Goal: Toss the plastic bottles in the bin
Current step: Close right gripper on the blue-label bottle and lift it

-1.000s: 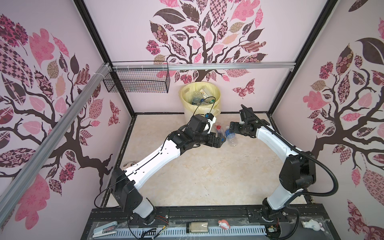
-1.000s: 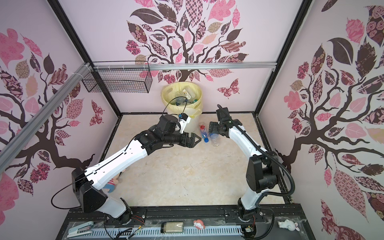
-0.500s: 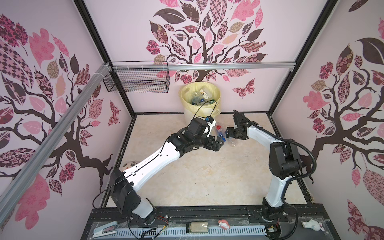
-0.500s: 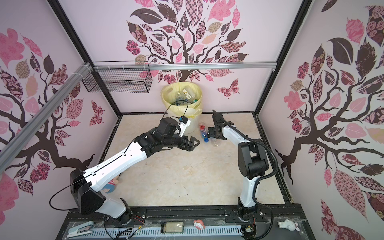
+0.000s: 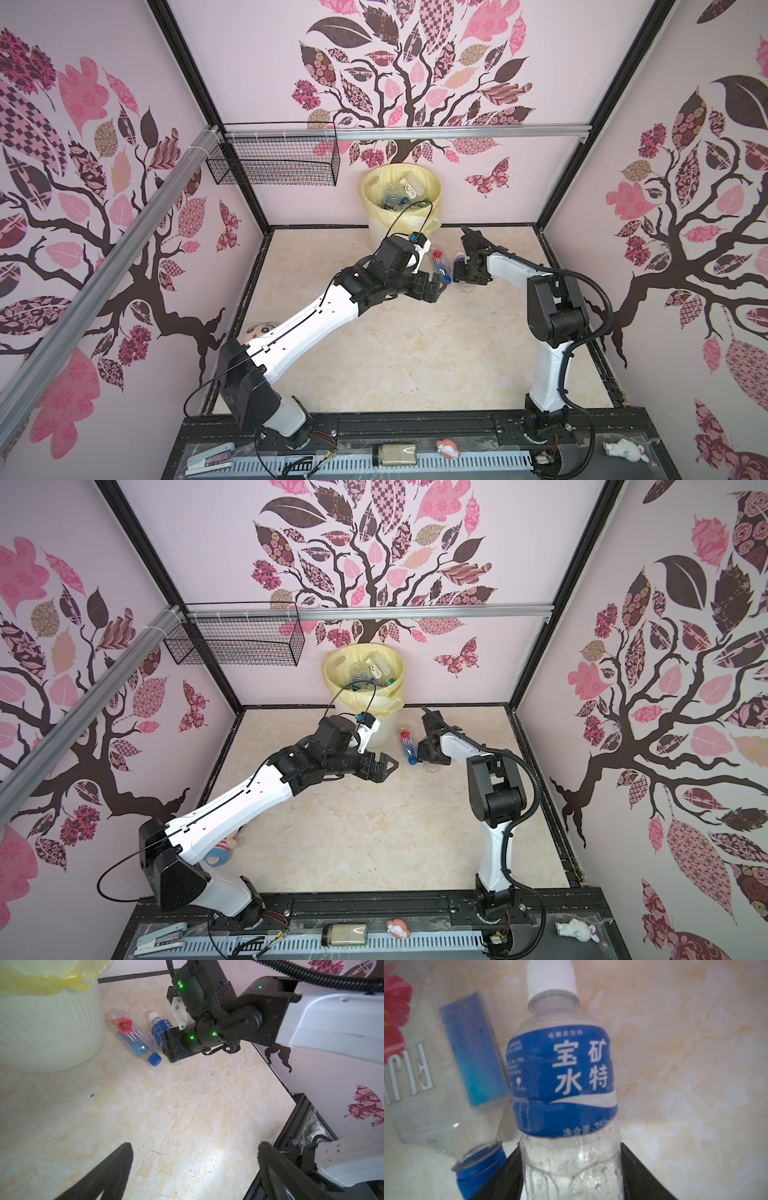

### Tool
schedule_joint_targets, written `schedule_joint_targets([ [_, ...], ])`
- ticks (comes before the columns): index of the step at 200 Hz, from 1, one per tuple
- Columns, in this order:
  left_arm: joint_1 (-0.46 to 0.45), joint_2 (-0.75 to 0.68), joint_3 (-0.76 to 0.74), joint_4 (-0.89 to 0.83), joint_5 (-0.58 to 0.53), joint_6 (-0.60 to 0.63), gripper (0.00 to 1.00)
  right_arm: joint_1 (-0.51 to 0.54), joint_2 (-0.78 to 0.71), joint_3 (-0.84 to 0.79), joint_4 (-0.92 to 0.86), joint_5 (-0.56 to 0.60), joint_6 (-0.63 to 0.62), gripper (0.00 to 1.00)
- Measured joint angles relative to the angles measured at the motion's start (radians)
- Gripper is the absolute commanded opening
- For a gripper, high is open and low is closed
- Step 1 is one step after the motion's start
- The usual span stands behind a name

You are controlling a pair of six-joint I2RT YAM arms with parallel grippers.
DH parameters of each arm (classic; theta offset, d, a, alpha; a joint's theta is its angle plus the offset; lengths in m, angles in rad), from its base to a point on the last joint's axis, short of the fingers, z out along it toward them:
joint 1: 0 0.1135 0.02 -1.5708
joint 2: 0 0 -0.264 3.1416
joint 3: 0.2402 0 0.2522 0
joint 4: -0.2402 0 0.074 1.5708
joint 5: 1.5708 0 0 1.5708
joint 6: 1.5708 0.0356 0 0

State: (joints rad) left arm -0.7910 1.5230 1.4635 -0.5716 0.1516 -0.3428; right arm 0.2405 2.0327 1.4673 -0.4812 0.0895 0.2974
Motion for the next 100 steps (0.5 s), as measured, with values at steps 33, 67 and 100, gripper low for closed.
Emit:
schedule_joint_targets([
  [33,0.000,0.000,0.000,-0.001,-0.014,0.001,0.97,0.000,0.003,0.002,-0.004,0.000,-0.007,0.60],
  [67,0.000,0.000,0.000,-0.004,-0.027,0.001,0.97,0.000,0.002,0.001,-0.005,0.000,-0.007,0.58],
  [100,0.000,0.001,0.002,-0.011,-0.047,-0.002,0.97,0.000,-0.008,-0.002,-0.023,0.001,-0.007,0.57],
])
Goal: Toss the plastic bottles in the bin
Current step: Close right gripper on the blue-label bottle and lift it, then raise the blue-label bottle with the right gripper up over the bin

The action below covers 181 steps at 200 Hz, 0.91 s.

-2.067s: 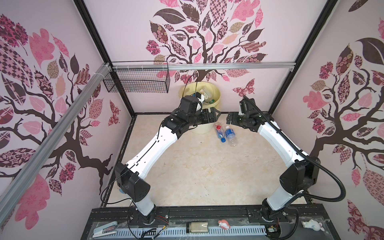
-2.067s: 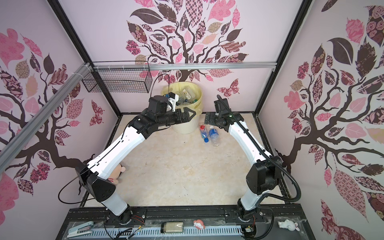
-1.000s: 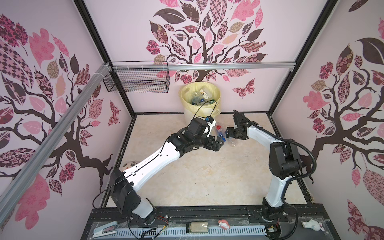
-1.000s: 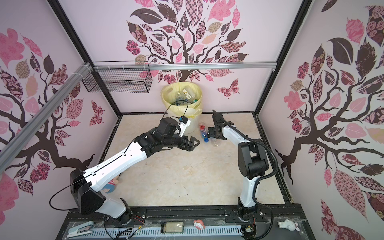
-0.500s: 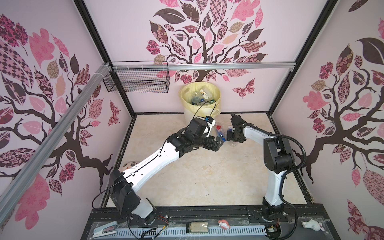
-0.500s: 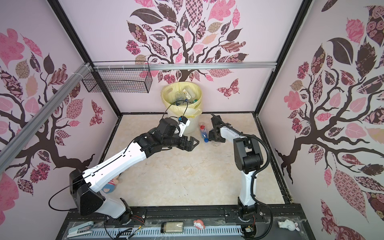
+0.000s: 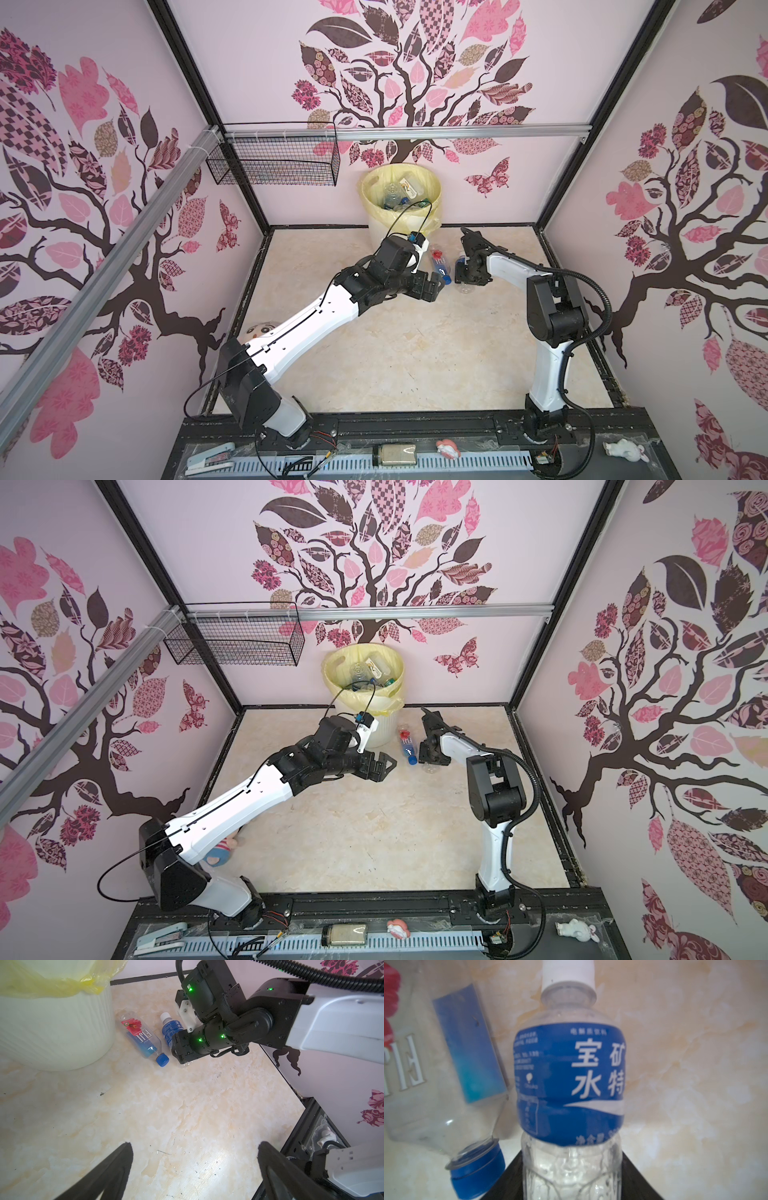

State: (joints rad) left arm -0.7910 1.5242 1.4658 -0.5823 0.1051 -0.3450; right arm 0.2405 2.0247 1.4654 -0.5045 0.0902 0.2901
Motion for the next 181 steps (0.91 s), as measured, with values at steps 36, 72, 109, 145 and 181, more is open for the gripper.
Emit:
schedule_joint_targets([
  [36,0.000,0.023,0.035,-0.019,-0.031,-0.022,0.97,0.000,-0.046,0.002,-0.042,-0.001,0.001,0.56],
  [72,0.001,0.042,0.090,-0.046,-0.068,-0.048,0.97,0.000,-0.112,0.066,-0.085,-0.010,0.013,0.56],
  [109,0.007,0.068,0.177,-0.081,-0.121,-0.078,0.97,0.000,-0.188,0.155,-0.097,-0.024,0.032,0.56],
  [145,0.008,0.092,0.254,-0.122,-0.182,-0.119,0.97,0.000,-0.241,0.269,-0.098,-0.043,0.048,0.56],
  [181,0.008,0.101,0.346,-0.161,-0.231,-0.123,0.97,0.000,-0.244,0.429,-0.076,-0.077,0.053,0.57],
])
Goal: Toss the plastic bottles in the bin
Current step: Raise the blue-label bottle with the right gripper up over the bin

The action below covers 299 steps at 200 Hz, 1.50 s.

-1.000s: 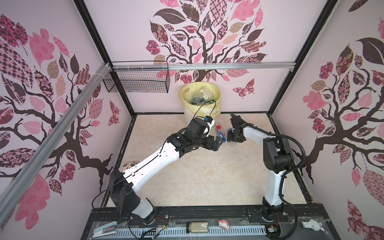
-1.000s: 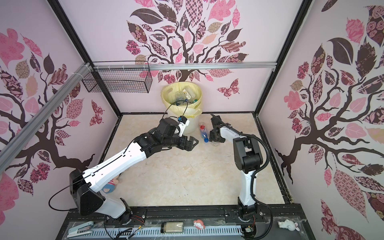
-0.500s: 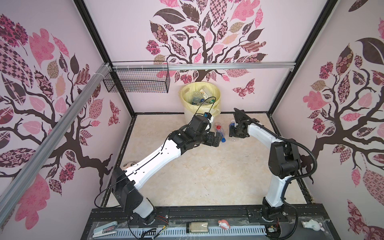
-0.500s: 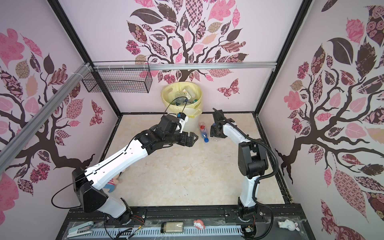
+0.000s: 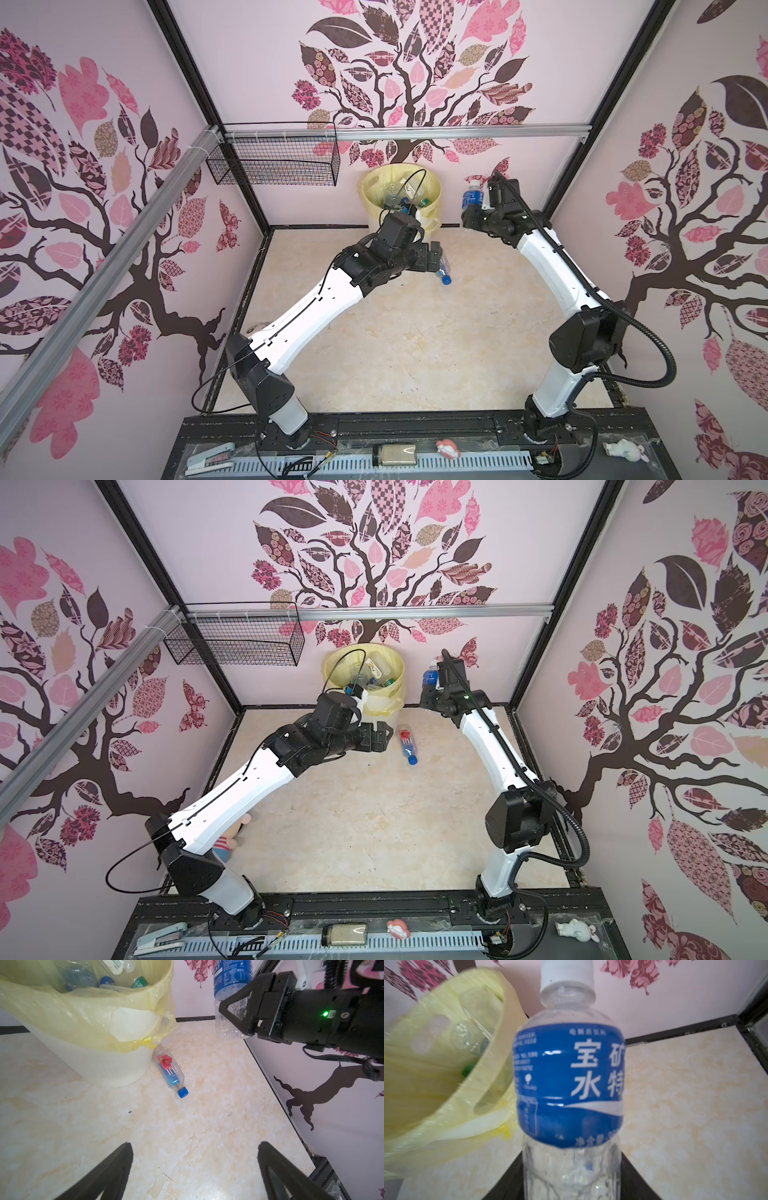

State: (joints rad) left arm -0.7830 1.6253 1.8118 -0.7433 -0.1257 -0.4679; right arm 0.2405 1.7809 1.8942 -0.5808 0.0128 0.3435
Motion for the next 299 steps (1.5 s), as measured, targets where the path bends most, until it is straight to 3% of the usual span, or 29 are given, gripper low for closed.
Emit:
schedule_joint_targets([
  [73,0.061,0.059,0.269,-0.045,-0.103,0.032,0.97,0.000,-0.016,0.102,0.213,-0.155,-0.035,0.56],
  [142,0.105,0.153,0.495,-0.063,-0.171,0.222,0.97,0.057,-0.006,0.210,0.311,-0.253,-0.142,0.55],
  [192,0.110,0.154,0.522,-0.059,-0.184,0.285,0.97,0.090,0.050,0.444,0.363,-0.262,-0.176,0.56],
  [299,0.150,0.153,0.522,-0.043,-0.183,0.310,0.97,0.097,0.186,0.587,0.468,-0.242,-0.118,0.59],
])
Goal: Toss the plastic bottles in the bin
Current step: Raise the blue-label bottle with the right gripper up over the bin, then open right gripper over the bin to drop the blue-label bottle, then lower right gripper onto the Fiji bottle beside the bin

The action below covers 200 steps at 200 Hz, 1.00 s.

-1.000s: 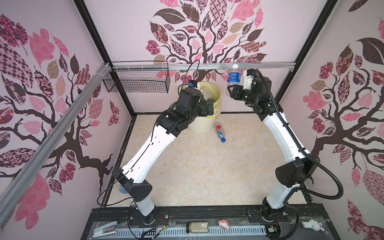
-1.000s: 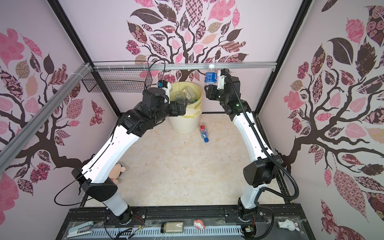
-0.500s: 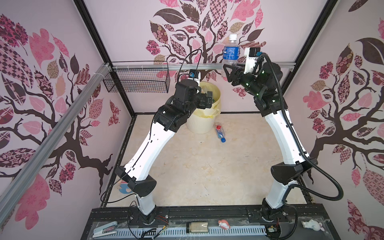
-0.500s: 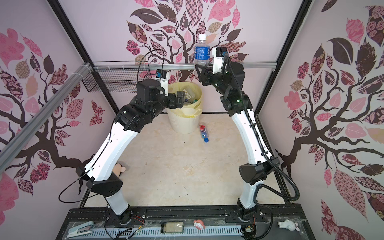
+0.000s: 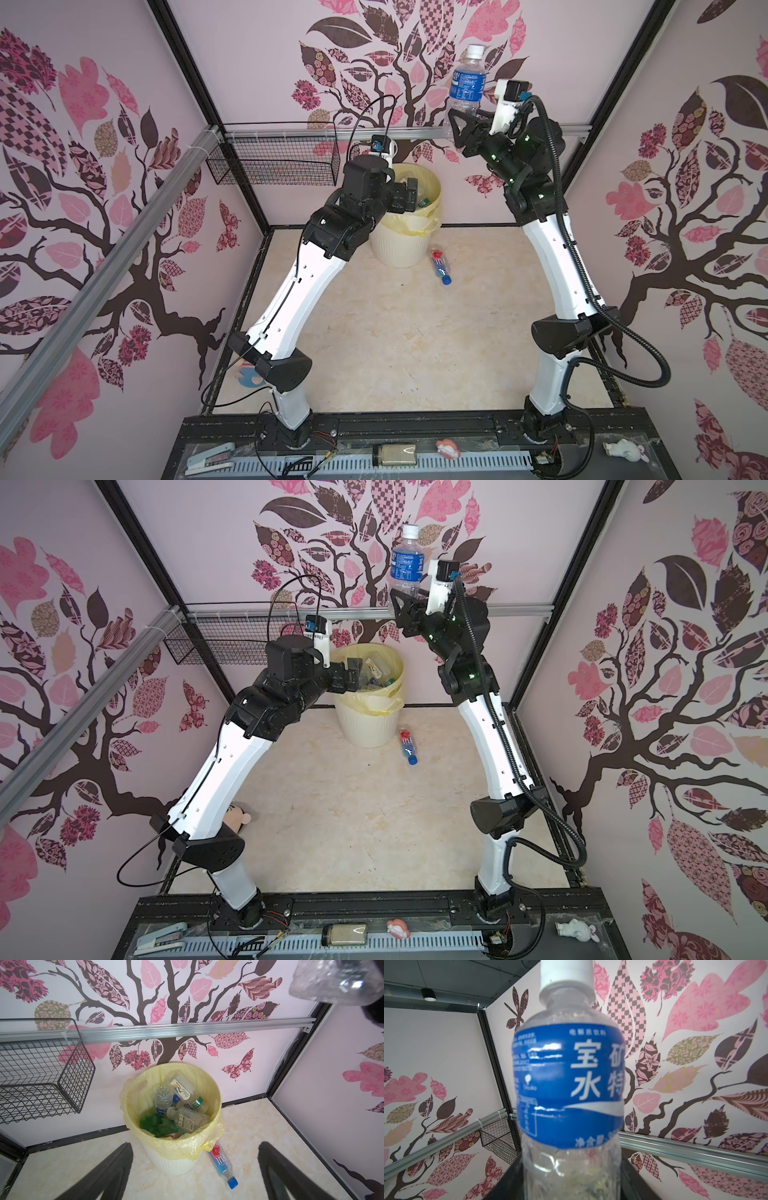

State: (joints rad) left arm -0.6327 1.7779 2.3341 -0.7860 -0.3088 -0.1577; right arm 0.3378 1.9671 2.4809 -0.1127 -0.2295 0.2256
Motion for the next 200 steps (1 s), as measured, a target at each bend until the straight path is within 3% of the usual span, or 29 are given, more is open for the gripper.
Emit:
schedule_joint_targets([
  [37,0.005,-0.010,-0.006,0.000,0.005,-0.009,0.97,0.038,0.204,0.049,-0.076,0.043,0.016,0.72],
  [69,0.023,-0.035,-0.030,-0.001,0.008,-0.025,0.97,0.056,0.316,0.041,-0.197,0.064,0.025,0.99],
  [200,0.033,-0.047,-0.053,-0.002,0.027,-0.066,0.97,0.049,0.278,0.041,-0.197,0.111,0.024,1.00],
])
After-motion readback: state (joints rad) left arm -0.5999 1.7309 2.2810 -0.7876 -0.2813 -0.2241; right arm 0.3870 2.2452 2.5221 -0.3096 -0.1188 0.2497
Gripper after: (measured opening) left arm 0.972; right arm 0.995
